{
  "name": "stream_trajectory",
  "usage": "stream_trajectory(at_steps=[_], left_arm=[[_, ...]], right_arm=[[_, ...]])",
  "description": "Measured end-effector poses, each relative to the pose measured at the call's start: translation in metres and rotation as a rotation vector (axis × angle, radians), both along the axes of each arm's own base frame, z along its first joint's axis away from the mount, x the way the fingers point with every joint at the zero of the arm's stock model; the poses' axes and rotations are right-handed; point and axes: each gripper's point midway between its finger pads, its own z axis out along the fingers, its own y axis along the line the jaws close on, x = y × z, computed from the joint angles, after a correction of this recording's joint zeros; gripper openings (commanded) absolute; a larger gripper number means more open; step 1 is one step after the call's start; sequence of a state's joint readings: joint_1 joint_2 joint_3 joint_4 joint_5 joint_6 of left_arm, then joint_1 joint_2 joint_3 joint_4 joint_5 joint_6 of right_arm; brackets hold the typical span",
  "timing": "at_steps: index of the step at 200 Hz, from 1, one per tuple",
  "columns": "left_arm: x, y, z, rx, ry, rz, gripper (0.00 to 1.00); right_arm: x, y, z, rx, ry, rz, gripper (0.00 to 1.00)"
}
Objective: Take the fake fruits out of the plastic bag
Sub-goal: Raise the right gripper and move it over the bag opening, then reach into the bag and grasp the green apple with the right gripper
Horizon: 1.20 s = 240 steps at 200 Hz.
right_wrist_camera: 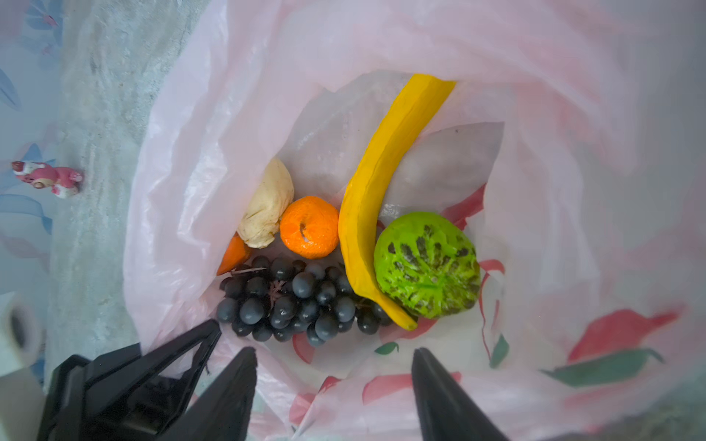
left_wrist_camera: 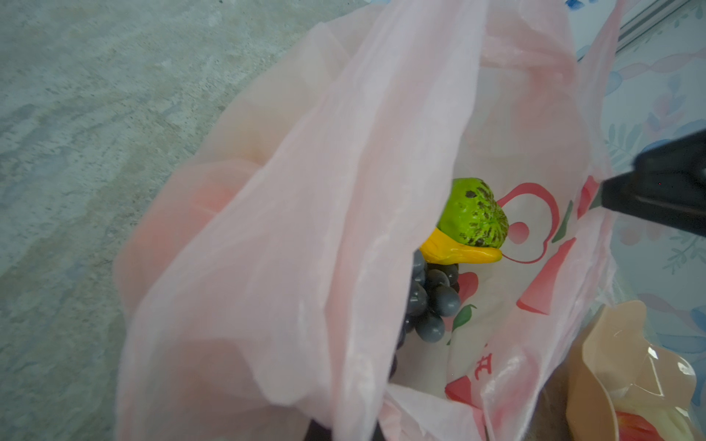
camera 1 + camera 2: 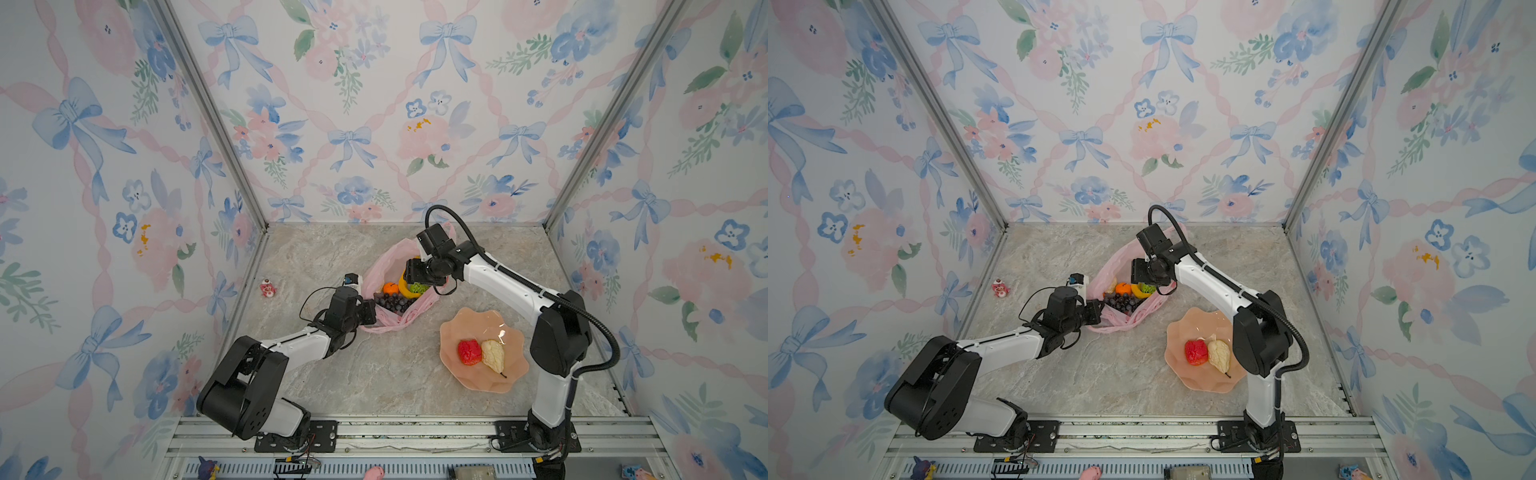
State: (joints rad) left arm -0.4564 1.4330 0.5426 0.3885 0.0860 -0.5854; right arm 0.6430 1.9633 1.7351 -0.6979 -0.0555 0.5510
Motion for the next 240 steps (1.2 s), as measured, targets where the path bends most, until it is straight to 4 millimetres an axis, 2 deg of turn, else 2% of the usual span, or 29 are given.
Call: stream_trajectory(at_steps=[29,72,109,161,211,240], left_arm=[[-0.001,-0.001,0.001,0.003,-0.003,-0.002,0.00],[-0.001,-0.001,0.001,0.007,-0.004,0.000,0.00],[-0.001,-0.001,0.000,0.008,-0.002,0.000,0.00],[-0.001,-0.001,0.000,0.008,-0.002,0.000,0.00],[-0.001,-0.001,0.000,0.008,-0.002,0.000,0.00],[-0.002,-0.001,-0.001,0.011,0.003,0.000,0.00]], right_arm=[[0.013,-0.002,-0.029,-0.079,0.021,0.013,0.68],[0.019,-0.019,-0.055,-0.146,0.064,0.003,0.69],[0.023,-0.026,-0.065,-0.168,0.073,-0.004,0.70],[0.019,-0.021,-0.069,-0.175,0.077,0.016,0.73],[0.017,-0.010,-0.099,-0.205,0.120,0.039,0.74],[0.023,-0.005,-0.104,-0.208,0.118,0.038,0.73]])
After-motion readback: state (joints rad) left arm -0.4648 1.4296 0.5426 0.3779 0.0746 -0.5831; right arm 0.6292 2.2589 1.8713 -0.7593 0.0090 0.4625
